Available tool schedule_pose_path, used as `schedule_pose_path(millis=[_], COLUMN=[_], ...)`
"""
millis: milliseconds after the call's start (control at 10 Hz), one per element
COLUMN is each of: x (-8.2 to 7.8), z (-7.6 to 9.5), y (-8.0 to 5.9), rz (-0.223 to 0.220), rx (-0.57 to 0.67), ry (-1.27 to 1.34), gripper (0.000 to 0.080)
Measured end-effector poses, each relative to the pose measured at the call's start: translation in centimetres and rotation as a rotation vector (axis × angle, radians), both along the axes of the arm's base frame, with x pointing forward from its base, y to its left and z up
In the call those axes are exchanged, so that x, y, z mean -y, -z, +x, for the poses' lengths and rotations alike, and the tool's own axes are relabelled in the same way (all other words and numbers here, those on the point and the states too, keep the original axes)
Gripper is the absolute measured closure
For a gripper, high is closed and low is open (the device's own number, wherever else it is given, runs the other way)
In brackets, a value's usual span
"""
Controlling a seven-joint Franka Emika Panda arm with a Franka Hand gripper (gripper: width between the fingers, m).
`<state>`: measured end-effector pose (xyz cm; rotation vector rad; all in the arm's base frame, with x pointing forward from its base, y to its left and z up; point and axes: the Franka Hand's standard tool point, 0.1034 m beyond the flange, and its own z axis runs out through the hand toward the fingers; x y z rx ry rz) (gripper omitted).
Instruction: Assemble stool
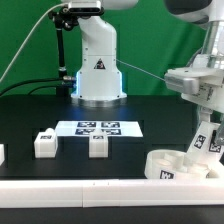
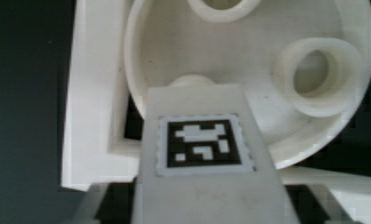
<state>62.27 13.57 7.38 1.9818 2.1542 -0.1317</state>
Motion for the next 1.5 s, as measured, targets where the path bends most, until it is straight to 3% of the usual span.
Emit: schedule_pose_path(millis=[400, 700, 1300, 1500], x=[1.4, 2.8, 2.4, 2.9], z=[-0.4, 0.2, 0.2, 0.5], y=[0.1, -0.1, 0.1, 0.1], rz=[0.045, 0.016, 0.019, 0.074], rx=[-0.028, -0.092, -0.004, 0.004], ry=[0.288, 0.589, 0.977, 1.214], gripper=[0.0464, 0.0464, 0.0463, 0.0463])
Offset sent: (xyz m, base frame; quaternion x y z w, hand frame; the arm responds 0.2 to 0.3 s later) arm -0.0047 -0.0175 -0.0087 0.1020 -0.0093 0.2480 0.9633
